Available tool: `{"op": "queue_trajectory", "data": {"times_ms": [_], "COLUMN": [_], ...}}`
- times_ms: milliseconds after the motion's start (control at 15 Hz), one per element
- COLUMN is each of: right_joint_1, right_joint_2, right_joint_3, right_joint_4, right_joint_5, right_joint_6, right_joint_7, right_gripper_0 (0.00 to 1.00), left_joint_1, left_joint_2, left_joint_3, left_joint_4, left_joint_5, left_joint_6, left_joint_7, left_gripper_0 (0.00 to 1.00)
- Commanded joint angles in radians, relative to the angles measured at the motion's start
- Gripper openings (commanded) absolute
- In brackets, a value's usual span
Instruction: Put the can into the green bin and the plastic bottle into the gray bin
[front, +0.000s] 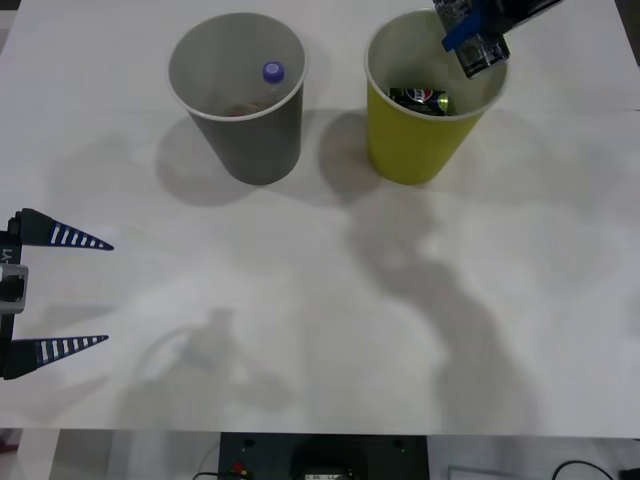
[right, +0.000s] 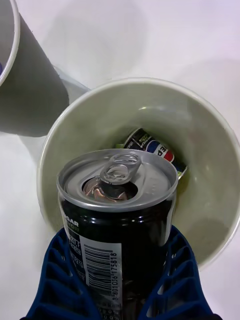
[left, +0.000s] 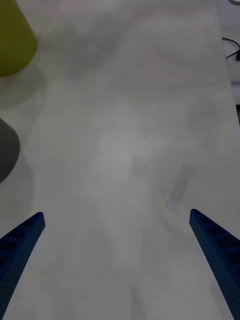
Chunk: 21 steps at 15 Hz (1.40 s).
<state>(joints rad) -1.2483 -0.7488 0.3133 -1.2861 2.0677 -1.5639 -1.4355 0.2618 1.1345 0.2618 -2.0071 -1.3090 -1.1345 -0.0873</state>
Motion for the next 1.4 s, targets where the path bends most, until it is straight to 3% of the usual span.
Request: {"op": "queue_trajectory", "data": {"times_ms": [67,333,400,467,533,600,667,867,1000,1400], "right_joint_1": [-0.029,-0.039,-0.039,-0.039,-0.039,-0.039,-0.039,-0.039,-0.036,0.078], "right_joint_2": [0.051,0.059,0.059,0.057,0.054,0.051,0.048,0.034,0.003,-0.060], "right_joint_3": [0.015,0.041,0.041,0.041,0.040,0.040,0.040,0.024,0.013,-0.161], "right_joint_4": [0.073,0.090,0.090,0.090,0.090,0.090,0.090,0.088,0.083,-0.009], "right_joint_5": [0.068,0.081,0.083,0.084,0.084,0.081,0.077,0.058,-0.017,-0.193], "right_joint_6": [0.019,0.045,0.048,0.050,0.053,0.056,0.058,0.058,0.042,-0.007], "right_joint_7": [0.041,0.063,0.081,0.098,0.115,0.124,0.125,0.153,0.175,0.308], "right_gripper_0": [0.00,0.00,0.06,0.24,0.64,0.88,1.00,1.00,1.00,1.00], "left_joint_1": [0.000,0.000,0.000,0.000,0.000,0.000,0.000,0.000,0.000,0.000], "left_joint_2": [0.000,0.000,0.000,0.000,0.000,0.000,0.000,0.000,0.000,0.000], "left_joint_3": [0.000,0.000,0.000,0.000,0.000,0.000,0.000,0.000,0.000,0.000], "left_joint_4": [0.000,0.000,0.000,0.000,0.000,0.000,0.000,0.000,0.000,0.000], "left_joint_5": [0.000,0.000,0.000,0.000,0.000,0.000,0.000,0.000,0.000,0.000], "left_joint_6": [0.000,0.000,0.000,0.000,0.000,0.000,0.000,0.000,0.000,0.000], "left_joint_7": [0.000,0.000,0.000,0.000,0.000,0.000,0.000,0.000,0.000,0.000], "left_gripper_0": [1.00,1.00,1.00,1.00,1.00,1.00,1.00,1.00,1.00,1.00]}}
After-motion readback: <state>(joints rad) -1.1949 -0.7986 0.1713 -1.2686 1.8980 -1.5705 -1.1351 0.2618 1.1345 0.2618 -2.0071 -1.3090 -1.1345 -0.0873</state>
